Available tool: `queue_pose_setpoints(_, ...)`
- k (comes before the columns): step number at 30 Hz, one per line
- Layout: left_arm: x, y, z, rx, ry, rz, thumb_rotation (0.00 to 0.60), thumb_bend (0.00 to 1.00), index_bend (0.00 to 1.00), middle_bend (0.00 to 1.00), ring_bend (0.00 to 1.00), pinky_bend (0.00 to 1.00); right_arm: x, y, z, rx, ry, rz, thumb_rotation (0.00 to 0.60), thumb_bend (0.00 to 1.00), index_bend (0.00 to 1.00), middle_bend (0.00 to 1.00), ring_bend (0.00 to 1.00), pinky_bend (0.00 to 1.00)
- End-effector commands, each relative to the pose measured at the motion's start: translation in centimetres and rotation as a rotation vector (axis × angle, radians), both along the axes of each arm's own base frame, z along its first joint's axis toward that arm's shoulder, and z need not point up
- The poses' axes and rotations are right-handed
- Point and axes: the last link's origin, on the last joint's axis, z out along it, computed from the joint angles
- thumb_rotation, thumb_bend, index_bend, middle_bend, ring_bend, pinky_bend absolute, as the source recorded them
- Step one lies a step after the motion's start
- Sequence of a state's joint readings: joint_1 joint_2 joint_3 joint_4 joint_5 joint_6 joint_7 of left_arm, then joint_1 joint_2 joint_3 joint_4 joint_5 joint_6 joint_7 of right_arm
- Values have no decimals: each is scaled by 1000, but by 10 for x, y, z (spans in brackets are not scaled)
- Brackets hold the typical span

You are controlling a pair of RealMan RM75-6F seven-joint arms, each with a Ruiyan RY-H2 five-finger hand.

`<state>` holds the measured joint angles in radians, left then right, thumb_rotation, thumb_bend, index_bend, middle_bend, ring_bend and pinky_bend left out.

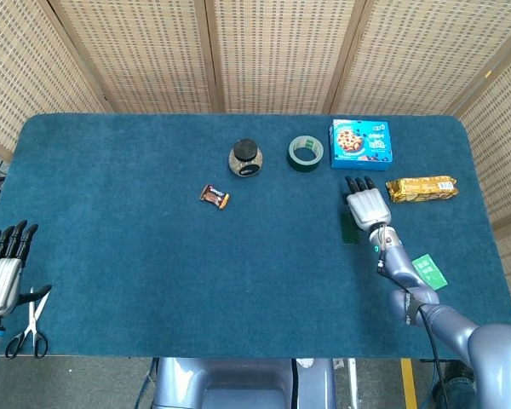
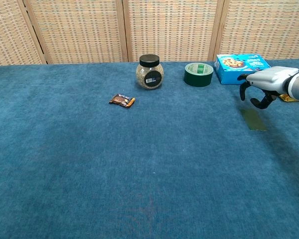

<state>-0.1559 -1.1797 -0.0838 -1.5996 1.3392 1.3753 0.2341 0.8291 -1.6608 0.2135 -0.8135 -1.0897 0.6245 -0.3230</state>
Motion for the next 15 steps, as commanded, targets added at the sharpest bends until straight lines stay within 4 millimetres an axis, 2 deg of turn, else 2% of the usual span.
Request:
queue_pose_setpoints(1, 0, 0, 0, 3, -1, 2, 600, 0, 0, 0, 0, 0, 2, -1, -1, -5, 0, 5, 600, 658, 335, 0, 0, 0)
queue_pose_setpoints(15, 0, 1, 0, -6, -4, 1, 600, 0, 0, 0, 0, 0, -3, 6, -3, 14, 29, 6, 600, 658, 342, 0, 0, 0)
